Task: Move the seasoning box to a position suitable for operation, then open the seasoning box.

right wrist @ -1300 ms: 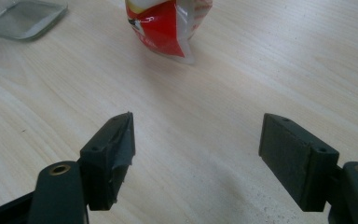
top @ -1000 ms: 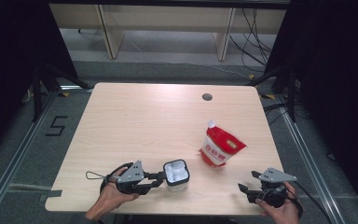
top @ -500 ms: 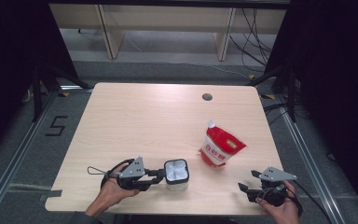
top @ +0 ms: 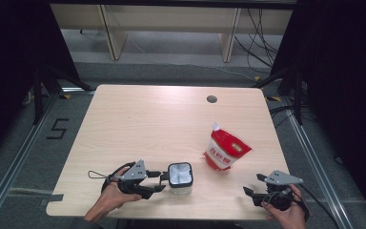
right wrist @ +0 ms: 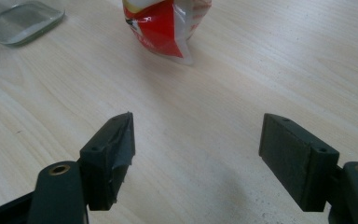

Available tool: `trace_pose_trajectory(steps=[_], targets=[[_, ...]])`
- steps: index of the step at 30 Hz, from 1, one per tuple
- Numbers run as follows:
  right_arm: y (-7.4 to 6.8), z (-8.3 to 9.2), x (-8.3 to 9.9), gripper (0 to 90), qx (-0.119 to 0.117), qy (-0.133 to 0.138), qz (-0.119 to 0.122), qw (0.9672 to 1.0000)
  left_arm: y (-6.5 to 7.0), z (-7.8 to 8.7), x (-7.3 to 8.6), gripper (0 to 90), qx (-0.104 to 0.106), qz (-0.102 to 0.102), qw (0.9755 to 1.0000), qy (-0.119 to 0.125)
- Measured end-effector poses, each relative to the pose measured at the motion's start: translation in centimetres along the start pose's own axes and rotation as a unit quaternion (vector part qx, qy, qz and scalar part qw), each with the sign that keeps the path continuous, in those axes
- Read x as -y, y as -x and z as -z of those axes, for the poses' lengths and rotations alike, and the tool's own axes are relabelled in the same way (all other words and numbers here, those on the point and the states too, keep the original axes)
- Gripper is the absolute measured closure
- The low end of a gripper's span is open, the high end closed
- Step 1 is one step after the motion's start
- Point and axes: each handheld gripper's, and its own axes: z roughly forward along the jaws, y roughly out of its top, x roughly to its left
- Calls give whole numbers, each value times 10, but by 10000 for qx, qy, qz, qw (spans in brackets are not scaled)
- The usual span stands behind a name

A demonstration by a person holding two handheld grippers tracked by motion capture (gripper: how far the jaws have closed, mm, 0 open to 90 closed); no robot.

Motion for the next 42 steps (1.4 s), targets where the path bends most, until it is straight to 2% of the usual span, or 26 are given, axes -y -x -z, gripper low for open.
trace_pose_trajectory(steps=[4,7,8,11,13,15,16,18,19,21,22,23,26,27,28,31,34,36,37,38,41,42], targets=[[0,0,1,276,9,29,-32,10000,0,4,-2,423,-90,86,9999,101],[1,0,2,276,-116,-28,-125,9999,0,4,-2,372,-59,140,9998,99],[2,0,2,276,-13,28,-47,10000,0,5,-2,347,-85,152,9998,106],[2,0,2,276,22,22,-49,10000,0,6,-3,279,-94,200,9997,117],[1,-1,2,276,-103,-30,-112,9999,1,9,-5,251,-186,443,9986,231],[1,1,2,276,1,-39,-159,9999,2,11,-7,227,-210,522,9978,356],[2,0,2,275,28,26,-61,10000,3,13,-9,216,-238,527,9975,396],[0,1,2,276,-94,4,-210,9997,5,16,-11,206,-274,511,9973,450],[2,1,2,276,-97,9,-103,9999,6,16,-12,197,-254,502,9972,483],[2,2,2,276,-135,-40,-160,9998,7,17,-12,192,-246,508,9971,517],[-1,2,2,276,23,-28,-160,9999,9,18,-13,191,-274,541,9969,509],[1,1,2,276,13,-50,-60,10000,11,20,-16,194,-274,541,9968,513],[1,1,2,276,8,6,-11,10000,14,22,-19,206,-310,565,9965,534],[1,1,2,276,9,1,-13,10000,14,23,-20,206,-297,509,9967,550],[1,1,2,276,21,-32,-10,10000,18,25,-23,234,-331,566,9963,549],[1,1,2,276,28,-33,-11,10000,19,26,-27,317,-340,507,9965,563],[2,0,2,275,-178,-80,-53,9998,22,29,-32,453,-341,361,9966,658],[2,1,2,275,-156,-77,-43,9998,23,32,-33,571,-498,167,9965,655],[2,1,2,275,-100,-40,-2,9999,25,32,-33,626,-554,181,9958,703],[0,1,2,275,-78,2,-31,10000,25,32,-33,674,-560,80,9957,729],[-2,2,1,275,-132,-77,-133,9998,26,32,-33,792,-664,43,9954,695],[-3,1,1,273,-54,-42,-9,10000,25,32,-35,818,-693,83,9954,662]])
